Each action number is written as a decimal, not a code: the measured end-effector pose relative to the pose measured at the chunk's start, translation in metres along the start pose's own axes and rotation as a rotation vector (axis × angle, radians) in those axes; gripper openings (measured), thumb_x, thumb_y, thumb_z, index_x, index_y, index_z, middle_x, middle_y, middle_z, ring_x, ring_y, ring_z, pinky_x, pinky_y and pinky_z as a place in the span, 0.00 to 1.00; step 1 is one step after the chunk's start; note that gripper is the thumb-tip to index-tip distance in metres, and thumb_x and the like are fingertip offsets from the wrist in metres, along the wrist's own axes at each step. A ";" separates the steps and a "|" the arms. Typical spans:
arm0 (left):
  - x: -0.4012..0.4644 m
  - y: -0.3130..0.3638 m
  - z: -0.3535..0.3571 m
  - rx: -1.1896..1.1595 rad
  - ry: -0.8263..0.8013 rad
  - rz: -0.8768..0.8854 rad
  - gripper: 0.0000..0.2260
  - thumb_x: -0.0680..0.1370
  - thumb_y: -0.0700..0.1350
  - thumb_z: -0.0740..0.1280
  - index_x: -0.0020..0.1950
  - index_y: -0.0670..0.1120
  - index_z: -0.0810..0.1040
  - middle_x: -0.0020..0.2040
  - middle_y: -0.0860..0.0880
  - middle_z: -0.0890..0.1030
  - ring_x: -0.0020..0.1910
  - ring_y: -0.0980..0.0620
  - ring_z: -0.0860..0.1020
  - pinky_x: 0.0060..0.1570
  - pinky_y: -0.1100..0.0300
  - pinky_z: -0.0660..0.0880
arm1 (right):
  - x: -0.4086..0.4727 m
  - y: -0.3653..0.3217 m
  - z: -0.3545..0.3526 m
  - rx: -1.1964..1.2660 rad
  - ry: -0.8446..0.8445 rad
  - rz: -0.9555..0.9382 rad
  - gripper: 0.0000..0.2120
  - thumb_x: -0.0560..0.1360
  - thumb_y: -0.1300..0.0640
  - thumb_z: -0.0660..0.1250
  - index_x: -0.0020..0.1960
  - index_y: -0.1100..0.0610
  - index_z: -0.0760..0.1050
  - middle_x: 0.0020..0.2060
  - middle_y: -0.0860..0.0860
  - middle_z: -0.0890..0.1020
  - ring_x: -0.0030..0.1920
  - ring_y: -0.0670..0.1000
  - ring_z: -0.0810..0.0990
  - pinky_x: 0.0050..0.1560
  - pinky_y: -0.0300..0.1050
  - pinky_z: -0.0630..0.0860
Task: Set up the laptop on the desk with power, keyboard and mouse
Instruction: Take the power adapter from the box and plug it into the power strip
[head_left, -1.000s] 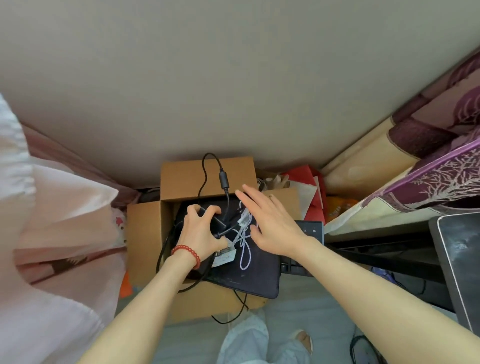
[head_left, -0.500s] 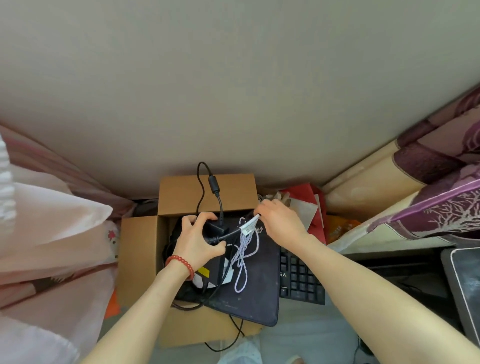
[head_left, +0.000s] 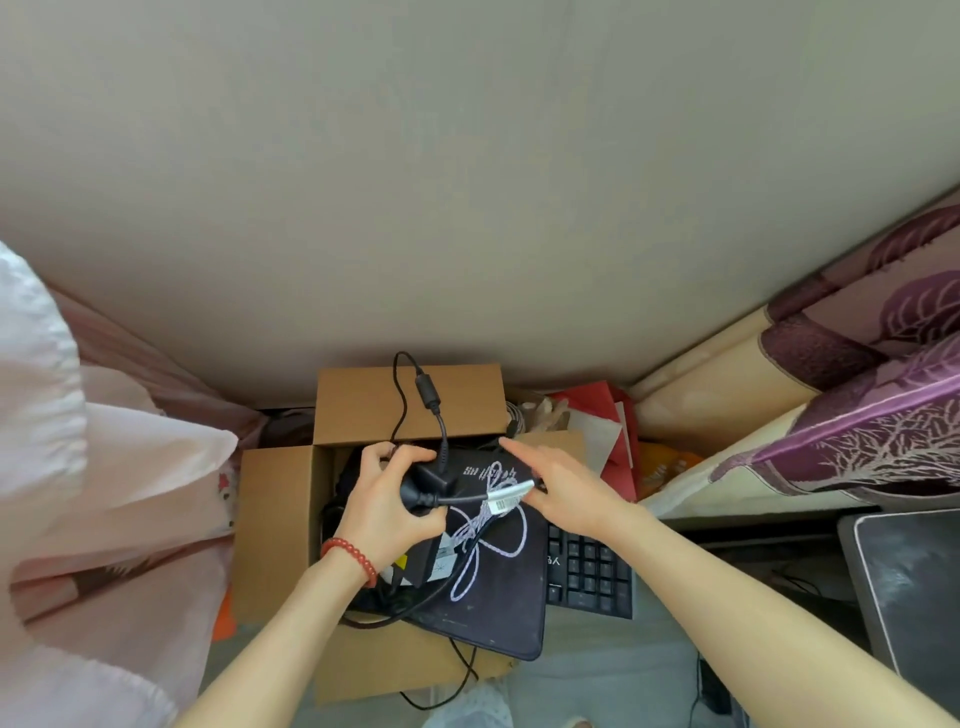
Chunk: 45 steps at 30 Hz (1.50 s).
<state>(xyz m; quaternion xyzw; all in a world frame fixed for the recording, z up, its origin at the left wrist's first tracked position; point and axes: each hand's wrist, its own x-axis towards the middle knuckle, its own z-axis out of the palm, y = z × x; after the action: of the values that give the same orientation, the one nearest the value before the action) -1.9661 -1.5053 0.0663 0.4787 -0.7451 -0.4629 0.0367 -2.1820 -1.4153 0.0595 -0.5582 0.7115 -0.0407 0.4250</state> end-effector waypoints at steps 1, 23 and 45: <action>-0.002 0.002 0.001 0.003 -0.008 0.010 0.22 0.64 0.46 0.74 0.54 0.58 0.70 0.60 0.51 0.63 0.53 0.52 0.71 0.54 0.63 0.69 | 0.000 -0.003 0.000 -0.038 -0.026 0.001 0.33 0.76 0.60 0.59 0.73 0.40 0.48 0.46 0.52 0.72 0.49 0.54 0.71 0.44 0.49 0.72; -0.015 0.050 -0.014 0.016 0.239 0.155 0.29 0.62 0.43 0.75 0.61 0.55 0.72 0.66 0.48 0.61 0.61 0.54 0.63 0.59 0.60 0.66 | -0.053 -0.038 -0.046 -0.192 0.667 -0.167 0.08 0.66 0.67 0.72 0.45 0.63 0.78 0.40 0.57 0.78 0.42 0.57 0.77 0.24 0.47 0.74; -0.206 0.361 -0.048 0.092 0.219 1.084 0.30 0.60 0.40 0.76 0.61 0.47 0.76 0.63 0.38 0.68 0.60 0.38 0.72 0.58 0.46 0.74 | -0.418 -0.089 -0.133 -0.089 1.404 0.050 0.07 0.70 0.68 0.68 0.48 0.62 0.77 0.41 0.56 0.81 0.42 0.56 0.79 0.42 0.49 0.75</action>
<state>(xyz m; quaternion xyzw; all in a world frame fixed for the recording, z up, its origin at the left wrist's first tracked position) -2.0763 -1.3417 0.4356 0.0731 -0.8961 -0.2924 0.3259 -2.1946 -1.1575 0.4253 -0.4002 0.8312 -0.3524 -0.1572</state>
